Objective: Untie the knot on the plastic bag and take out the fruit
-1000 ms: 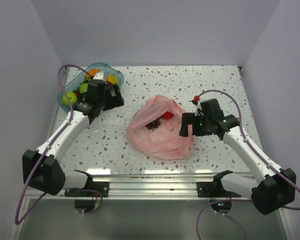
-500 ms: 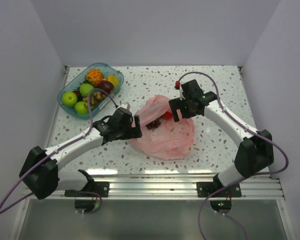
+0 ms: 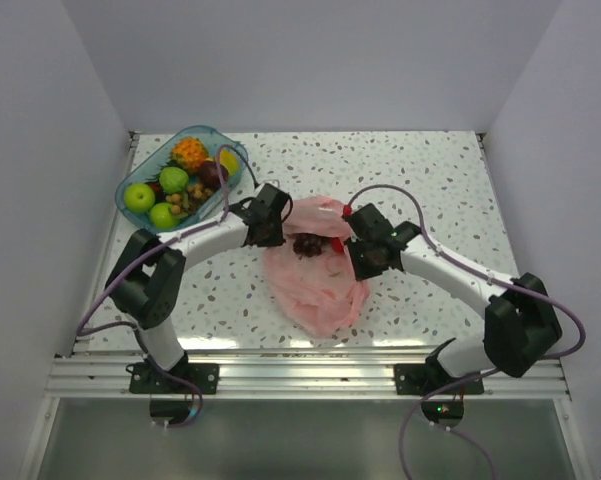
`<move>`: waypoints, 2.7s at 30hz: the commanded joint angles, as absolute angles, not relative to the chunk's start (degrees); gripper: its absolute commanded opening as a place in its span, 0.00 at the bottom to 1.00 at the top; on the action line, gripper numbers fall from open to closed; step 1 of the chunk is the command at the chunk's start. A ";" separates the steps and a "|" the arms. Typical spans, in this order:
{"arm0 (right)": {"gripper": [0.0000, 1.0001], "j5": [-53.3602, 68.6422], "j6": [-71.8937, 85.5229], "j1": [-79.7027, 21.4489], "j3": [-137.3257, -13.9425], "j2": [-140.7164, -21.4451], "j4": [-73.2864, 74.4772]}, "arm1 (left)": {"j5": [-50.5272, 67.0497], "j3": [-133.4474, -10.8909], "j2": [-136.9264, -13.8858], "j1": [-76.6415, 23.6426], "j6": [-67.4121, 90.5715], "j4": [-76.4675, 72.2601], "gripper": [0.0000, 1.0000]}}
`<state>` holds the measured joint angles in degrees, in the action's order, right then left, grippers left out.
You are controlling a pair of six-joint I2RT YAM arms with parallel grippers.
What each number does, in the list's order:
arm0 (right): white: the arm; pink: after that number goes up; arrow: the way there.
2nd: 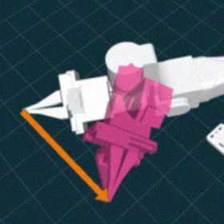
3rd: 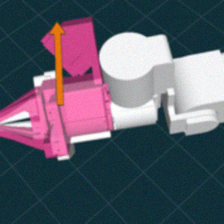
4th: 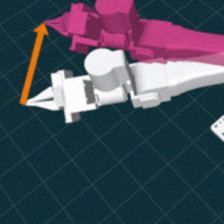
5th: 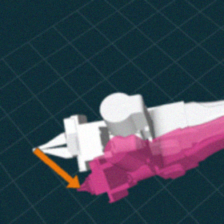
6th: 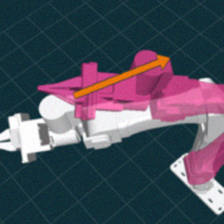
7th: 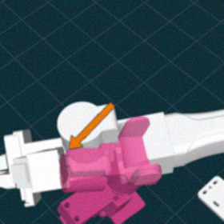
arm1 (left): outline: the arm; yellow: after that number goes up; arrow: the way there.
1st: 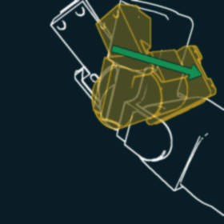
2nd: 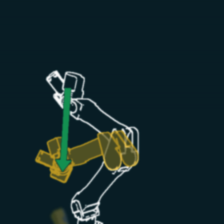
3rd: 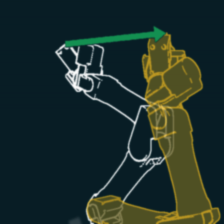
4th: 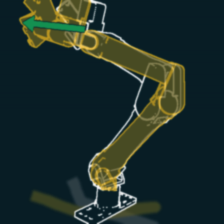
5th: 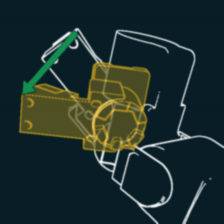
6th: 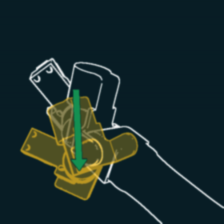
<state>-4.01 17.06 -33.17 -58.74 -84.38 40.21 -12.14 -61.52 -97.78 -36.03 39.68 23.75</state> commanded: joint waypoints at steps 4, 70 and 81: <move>0.11 -0.53 31.11 -42.62 -53.70 -74.98 34.37 | -14.68 -83.28 -106.95 -32.08 25.16 20.30 0.35; 0.00 -2.98 8.08 -39.74 -73.58 -89.56 29.19 | -6.85 -40.52 -80.86 -42.80 48.69 15.56 0.92; 0.00 -2.20 14.41 -31.20 -63.90 -91.50 21.01 | -8.70 -41.39 -72.17 -42.98 46.07 17.58 0.93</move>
<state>-2.00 11.44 -31.51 -64.75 -92.62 25.74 -6.72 -40.47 -76.49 -42.57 47.35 18.20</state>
